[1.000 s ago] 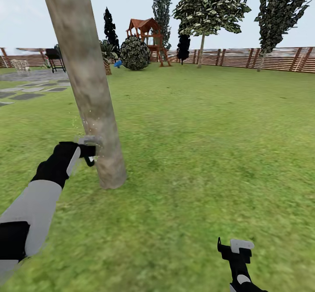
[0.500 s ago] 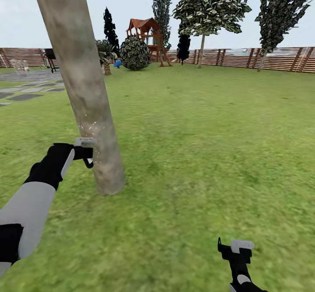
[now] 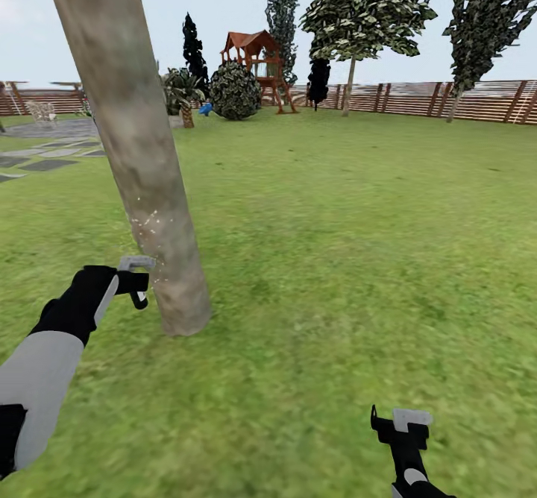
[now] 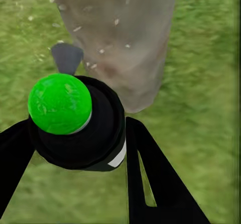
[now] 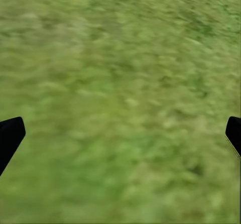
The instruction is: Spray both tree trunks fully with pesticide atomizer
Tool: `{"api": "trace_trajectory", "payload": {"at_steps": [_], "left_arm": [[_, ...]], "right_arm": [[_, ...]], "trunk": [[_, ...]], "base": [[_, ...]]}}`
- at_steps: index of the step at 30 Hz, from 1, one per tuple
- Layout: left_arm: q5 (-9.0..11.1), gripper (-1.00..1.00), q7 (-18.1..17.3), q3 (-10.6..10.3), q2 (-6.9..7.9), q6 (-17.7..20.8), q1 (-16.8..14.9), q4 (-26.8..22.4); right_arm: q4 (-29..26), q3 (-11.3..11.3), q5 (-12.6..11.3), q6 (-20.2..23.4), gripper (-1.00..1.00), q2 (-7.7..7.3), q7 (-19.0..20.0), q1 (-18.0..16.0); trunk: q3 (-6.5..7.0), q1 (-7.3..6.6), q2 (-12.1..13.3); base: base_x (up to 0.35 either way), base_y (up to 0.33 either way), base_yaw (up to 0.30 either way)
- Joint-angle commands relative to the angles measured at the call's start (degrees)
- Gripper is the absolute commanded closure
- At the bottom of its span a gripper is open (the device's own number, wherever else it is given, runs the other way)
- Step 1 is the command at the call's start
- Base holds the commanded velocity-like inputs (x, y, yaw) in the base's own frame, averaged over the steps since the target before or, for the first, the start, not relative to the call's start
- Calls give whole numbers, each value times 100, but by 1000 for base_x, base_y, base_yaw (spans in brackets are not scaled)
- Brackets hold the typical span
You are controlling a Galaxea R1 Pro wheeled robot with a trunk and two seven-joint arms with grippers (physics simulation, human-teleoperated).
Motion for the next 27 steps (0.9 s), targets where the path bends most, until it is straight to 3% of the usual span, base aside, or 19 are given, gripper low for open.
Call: {"api": "trace_trajectory", "payload": {"at_steps": [1,20,27], "left_arm": [[-1,100,2,0,-5,0,0,4],[-18,100,22,9,-1,0,9,8],[-27,100,30,32,15,0,9,8]], "right_arm": [[-4,0,0,0,-100,0,0,0],[0,0,0,0,-100,0,0,0],[0,0,0,0,-100,0,0,0]], "trunk": [[0,0,0],[0,0,0],[0,0,0]], "base": [[154,-239,1],[34,-270,3],[171,-247,235]]}}
